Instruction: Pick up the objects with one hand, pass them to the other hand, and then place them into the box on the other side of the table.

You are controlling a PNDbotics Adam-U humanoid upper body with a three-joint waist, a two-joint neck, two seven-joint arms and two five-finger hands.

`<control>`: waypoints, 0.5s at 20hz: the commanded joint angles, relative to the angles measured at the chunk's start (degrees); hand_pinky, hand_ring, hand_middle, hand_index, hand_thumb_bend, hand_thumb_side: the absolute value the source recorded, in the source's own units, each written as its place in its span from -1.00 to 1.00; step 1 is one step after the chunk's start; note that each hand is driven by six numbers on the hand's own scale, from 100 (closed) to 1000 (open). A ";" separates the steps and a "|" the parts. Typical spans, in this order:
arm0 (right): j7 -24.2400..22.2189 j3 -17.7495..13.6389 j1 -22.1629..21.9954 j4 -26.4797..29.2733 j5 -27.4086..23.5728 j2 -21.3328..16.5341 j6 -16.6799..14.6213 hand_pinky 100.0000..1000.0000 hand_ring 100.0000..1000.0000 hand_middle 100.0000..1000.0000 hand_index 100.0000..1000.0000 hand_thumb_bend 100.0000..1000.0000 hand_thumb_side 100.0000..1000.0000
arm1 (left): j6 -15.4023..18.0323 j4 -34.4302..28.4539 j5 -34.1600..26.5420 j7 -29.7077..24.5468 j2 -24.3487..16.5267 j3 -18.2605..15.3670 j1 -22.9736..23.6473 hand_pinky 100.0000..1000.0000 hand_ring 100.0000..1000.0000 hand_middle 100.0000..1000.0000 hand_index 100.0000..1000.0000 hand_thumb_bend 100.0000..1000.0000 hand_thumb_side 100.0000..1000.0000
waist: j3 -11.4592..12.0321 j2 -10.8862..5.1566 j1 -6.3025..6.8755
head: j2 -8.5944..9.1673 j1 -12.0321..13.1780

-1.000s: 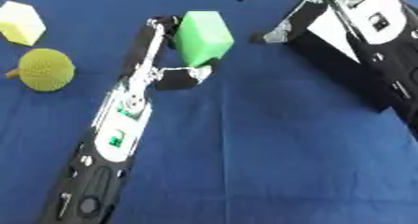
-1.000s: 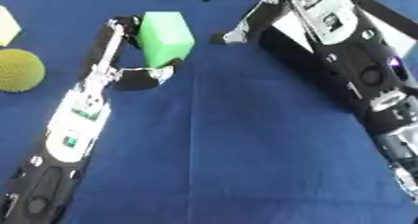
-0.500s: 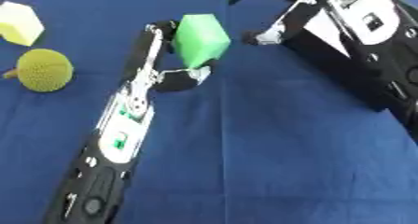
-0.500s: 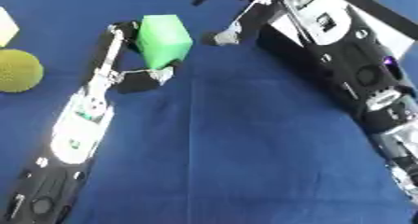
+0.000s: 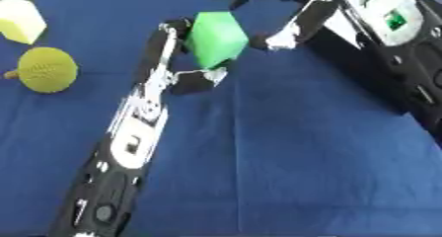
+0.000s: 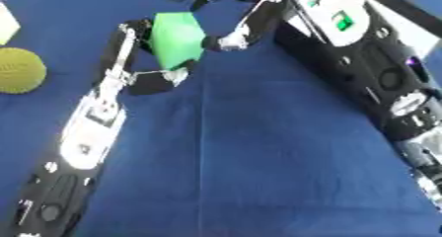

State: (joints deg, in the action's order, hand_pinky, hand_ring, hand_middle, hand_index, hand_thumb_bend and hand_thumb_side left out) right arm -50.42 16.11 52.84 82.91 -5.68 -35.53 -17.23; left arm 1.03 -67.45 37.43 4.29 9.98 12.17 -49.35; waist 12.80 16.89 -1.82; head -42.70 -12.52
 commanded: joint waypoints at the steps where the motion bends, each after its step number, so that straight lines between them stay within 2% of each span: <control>1: -1.55 0.67 0.40 1.41 -0.65 -1.62 -1.09 0.80 1.00 0.93 0.86 -0.66 -0.65 | 0.46 -0.86 0.24 0.30 0.73 0.00 -0.82 0.07 0.12 -0.16 -0.12 -1.00 -0.79 | -0.19 -2.25 -0.89 | -0.62 0.25; 10: -1.55 1.97 -0.14 3.31 -1.92 -2.31 0.82 0.81 1.00 0.95 0.88 -0.69 -0.56 | 1.11 -0.90 2.31 1.13 0.89 -0.01 -0.83 0.07 0.12 -0.16 -0.12 -1.00 -0.82 | -0.65 -2.13 -0.86 | -0.46 0.56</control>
State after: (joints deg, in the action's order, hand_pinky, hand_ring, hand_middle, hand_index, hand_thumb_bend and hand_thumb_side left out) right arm -51.18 17.75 52.08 84.76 -7.12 -36.72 -16.07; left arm 1.93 -67.13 39.32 5.04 10.13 12.18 -49.20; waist 12.27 16.89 -2.00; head -43.19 -12.13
